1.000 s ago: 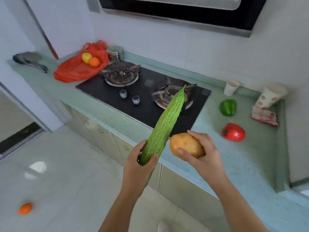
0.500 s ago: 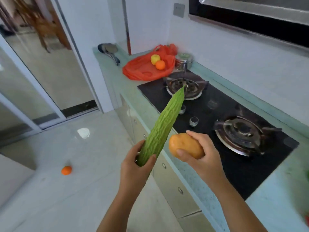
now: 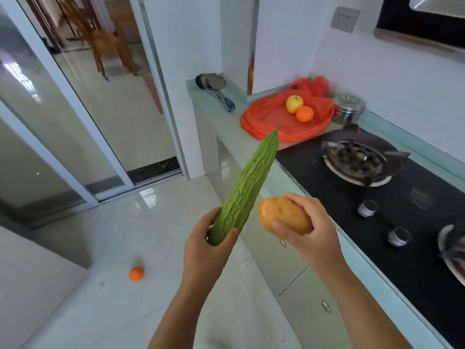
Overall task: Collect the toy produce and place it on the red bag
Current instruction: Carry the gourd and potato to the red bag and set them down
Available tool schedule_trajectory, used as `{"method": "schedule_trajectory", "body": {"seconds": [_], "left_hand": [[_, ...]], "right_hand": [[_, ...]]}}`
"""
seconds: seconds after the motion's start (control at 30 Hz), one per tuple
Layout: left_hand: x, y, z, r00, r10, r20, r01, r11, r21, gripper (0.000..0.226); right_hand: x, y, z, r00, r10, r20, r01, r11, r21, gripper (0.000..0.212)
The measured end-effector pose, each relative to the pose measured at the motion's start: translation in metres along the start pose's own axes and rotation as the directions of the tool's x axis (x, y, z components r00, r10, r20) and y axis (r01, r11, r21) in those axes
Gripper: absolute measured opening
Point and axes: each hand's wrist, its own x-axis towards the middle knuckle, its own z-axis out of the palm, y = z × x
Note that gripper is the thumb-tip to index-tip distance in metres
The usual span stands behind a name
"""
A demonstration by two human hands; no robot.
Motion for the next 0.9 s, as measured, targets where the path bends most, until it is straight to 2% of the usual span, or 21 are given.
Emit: {"method": "schedule_trajectory", "body": {"seconds": [0.2,0.47,0.67,0.9], "left_hand": [[0.064,-0.014,-0.036,1.000,-0.001,-0.030,0.001,1.000,0.007,0.047],[0.136,-0.029,-0.041,0.999,-0.016,-0.030,0.016,1.000,0.000,0.046],[0.227,-0.030,-0.023,1.000,-0.012,0.005,0.012,0.999,0.048,0.046],[0.353,0.003,0.028,0.986,0.037,0.162,-0.056,0.992,0.116,0.043]], "right_hand": [[0.050,-0.013,0.058,0.999,-0.008,0.045,0.008,1.000,0.010,0.062],[0.117,0.007,0.097,0.999,0.010,0.049,-0.010,1.000,-0.003,0.061],[0.199,0.039,0.114,0.998,0.056,-0.012,-0.055,0.998,0.044,0.058],[0.303,0.069,0.099,0.984,0.095,-0.152,-0.091,0.995,0.036,0.060]]}}
